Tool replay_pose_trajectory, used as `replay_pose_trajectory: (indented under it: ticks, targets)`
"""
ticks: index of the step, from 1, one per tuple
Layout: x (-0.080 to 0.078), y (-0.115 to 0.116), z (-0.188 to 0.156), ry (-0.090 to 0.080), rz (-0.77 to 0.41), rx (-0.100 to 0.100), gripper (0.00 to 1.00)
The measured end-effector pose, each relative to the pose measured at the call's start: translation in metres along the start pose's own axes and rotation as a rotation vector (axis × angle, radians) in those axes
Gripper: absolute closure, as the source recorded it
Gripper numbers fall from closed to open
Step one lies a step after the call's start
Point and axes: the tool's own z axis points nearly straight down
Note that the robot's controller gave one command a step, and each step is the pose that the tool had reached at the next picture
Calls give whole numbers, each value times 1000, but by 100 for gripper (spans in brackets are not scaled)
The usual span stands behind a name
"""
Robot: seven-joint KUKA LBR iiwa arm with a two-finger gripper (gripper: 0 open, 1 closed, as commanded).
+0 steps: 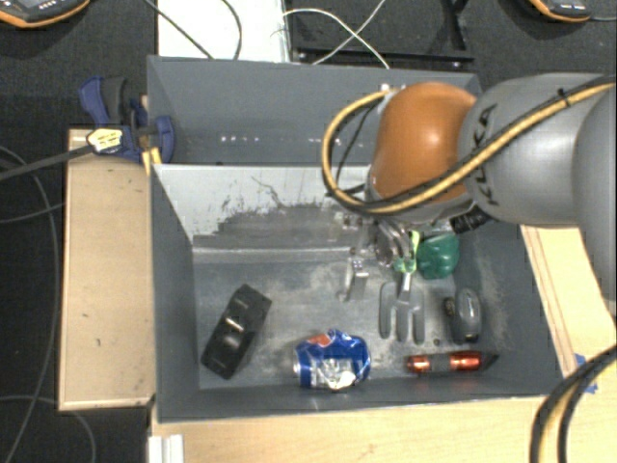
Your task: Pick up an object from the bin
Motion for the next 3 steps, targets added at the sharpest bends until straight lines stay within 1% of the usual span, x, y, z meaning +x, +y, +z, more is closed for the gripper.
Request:
replay_pose_trajectory:
  ticks: [1,2,3]
  targets:
    - [-2,0,-5,-8,3,0,0]
    - [69,32,74,-17,-417,-1,0]
    - [84,34,14,-11,-409,1,0]
